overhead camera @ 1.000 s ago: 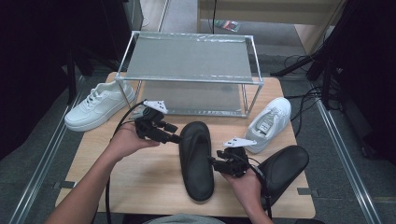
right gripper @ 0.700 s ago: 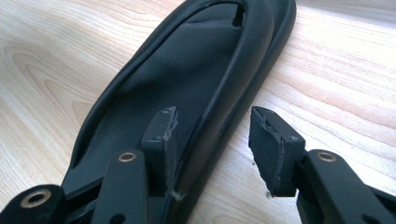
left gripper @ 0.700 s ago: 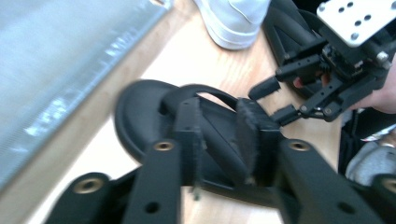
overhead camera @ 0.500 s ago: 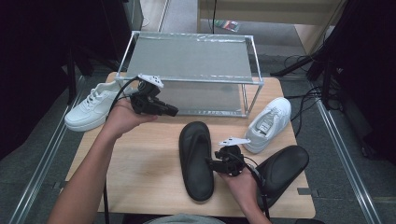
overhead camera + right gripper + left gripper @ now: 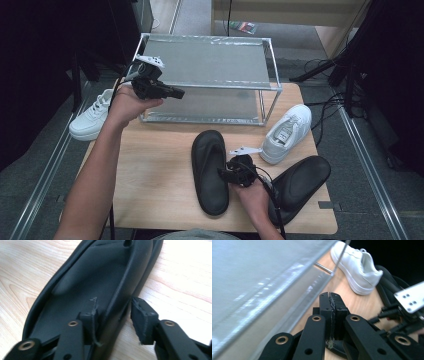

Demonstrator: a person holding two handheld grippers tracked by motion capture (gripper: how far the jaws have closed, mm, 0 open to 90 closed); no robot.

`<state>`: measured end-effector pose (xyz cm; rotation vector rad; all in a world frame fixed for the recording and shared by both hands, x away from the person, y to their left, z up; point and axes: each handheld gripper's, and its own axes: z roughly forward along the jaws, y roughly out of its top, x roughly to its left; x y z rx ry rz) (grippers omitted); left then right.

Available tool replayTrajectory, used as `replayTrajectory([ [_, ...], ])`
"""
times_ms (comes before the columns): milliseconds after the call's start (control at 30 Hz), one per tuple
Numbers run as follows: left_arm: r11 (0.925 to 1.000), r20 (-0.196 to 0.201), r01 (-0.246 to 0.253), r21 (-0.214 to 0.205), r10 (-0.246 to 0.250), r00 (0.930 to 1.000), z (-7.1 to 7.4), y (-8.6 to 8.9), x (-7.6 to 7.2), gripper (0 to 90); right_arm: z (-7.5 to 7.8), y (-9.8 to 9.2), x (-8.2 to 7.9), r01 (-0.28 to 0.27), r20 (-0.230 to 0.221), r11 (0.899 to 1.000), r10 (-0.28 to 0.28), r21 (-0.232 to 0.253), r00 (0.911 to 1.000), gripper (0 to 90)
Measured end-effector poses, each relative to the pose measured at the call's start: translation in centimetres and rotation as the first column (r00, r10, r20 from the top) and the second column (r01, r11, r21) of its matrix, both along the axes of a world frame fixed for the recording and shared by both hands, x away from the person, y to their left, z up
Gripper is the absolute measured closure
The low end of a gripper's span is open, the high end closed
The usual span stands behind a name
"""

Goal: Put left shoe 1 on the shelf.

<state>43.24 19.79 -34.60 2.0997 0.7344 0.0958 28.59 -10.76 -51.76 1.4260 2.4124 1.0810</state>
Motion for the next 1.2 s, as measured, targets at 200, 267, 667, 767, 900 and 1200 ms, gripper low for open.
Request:
replayTrajectory([
  [200, 0.9997, 0.039, -0.024, 0.003, 0.024, 0.9989, 0.6, 0.1, 1.2, 89.4, 0.1, 0.4, 0.0, 0.023, 0.020, 1.000, -0.023, -0.013, 0.9995, 65.8],
  [267, 0.9985, 0.052, -0.048, 0.028, 0.046, 0.9976, 0.7, -0.1, 1.9, 89.5, 0.2, 0.3, 0.2, 0.039, 0.014, 0.999, -0.038, -0.018, 0.9992, 68.1],
  [667, 0.9953, 0.063, -0.077, 0.057, 0.074, 0.9953, -0.1, -0.8, 3.5, 89.7, 0.7, -0.7, 0.9, 0.072, 0.003, 0.997, -0.072, -0.025, 0.9974, 83.8],
  [767, 0.9948, 0.053, -0.078, 0.065, 0.075, 0.9958, -0.5, -0.8, 3.9, 89.8, 0.9, -0.9, 0.9, 0.077, -0.011, 0.997, -0.077, -0.024, 0.9969, 84.1],
  [900, 0.9948, 0.060, -0.084, 0.057, 0.081, 0.9949, -0.5, -0.8, 4.0, 89.7, 1.2, -1.3, 1.1, 0.084, -0.020, 0.996, -0.085, -0.013, 0.9962, 84.3],
  [1200, 0.9946, 0.071, -0.087, 0.057, 0.082, 0.9941, -0.6, -0.9, 4.1, 89.4, 2.7, -1.4, 2.8, 0.090, -0.006, 0.996, -0.090, -0.002, 0.9959, 84.4],
])
